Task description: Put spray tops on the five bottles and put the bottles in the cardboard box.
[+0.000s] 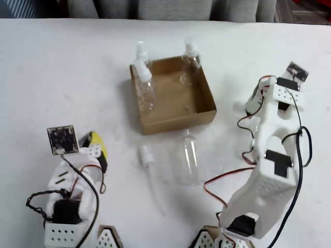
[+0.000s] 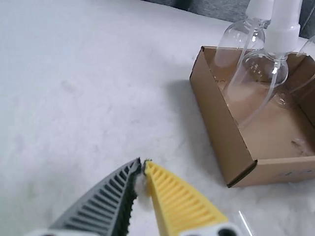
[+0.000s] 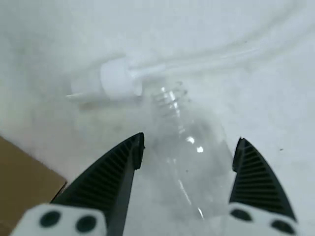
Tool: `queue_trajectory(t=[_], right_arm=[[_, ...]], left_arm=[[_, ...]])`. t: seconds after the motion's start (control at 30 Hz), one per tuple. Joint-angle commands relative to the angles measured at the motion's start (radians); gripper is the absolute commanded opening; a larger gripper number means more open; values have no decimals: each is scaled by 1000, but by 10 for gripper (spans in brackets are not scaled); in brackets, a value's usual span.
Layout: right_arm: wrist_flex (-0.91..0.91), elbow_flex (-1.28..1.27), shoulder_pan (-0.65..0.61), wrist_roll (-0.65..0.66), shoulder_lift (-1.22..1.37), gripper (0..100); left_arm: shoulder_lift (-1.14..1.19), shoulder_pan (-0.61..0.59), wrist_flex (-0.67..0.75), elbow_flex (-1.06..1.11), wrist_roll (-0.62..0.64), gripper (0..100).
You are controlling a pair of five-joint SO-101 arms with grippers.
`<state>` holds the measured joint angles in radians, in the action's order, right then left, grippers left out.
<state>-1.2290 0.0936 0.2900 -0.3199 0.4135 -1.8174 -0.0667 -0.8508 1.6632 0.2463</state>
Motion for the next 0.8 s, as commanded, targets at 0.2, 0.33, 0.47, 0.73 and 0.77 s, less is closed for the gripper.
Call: queue_trajectory(t=[0.2, 0.33, 0.47, 0.73, 0.77], right_arm=[[-101, 195, 18, 64, 145, 242], [-163, 239, -7, 100, 182, 297], [-185, 245, -24, 106, 183, 301], [-182, 210, -44, 109, 143, 285], [-182, 207, -44, 124, 142, 268]], left_arm=[[-12, 15, 37, -9, -8, 21], [-12, 15, 37, -9, -8, 21], [-12, 15, 37, -9, -8, 21], [-12, 15, 37, -9, -8, 21], [-12, 15, 37, -9, -8, 21]])
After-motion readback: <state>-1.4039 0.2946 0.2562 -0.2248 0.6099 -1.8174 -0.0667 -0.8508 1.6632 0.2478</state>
